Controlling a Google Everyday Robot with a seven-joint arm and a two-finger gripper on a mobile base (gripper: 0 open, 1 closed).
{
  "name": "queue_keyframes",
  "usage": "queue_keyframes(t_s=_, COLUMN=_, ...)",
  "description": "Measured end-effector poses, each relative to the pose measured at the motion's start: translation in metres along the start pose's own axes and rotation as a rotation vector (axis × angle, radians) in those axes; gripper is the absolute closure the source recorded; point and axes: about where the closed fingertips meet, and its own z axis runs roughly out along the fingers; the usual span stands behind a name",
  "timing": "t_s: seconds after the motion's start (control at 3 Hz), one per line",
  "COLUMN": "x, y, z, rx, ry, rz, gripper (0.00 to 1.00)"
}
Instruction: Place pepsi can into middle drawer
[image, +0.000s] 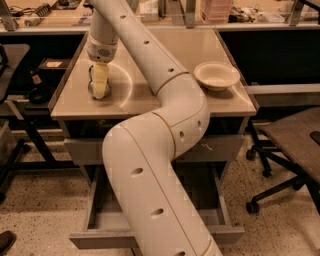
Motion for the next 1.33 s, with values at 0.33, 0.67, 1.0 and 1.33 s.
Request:
queue_keyframes(t_s=0.33, x=0.0082, y=0.0035, z=0.0038, rx=-0.018, ry=0.016, rz=0.01, gripper=0.0)
queue_keyframes(t_s=0.67, x=0.0085, y=0.0036, z=0.004, rx=-0.018, ry=0.016, rz=0.01, gripper=0.18)
queue_keyframes(t_s=1.0, x=0.0085, y=0.0035, z=0.004, rx=-0.018, ry=0.016, rz=0.01, gripper=0.42)
queue_keyframes(t_s=1.33, x=0.0085, y=0.0035, z=0.004, rx=-0.018, ry=0.016, rz=0.01, gripper=0.65)
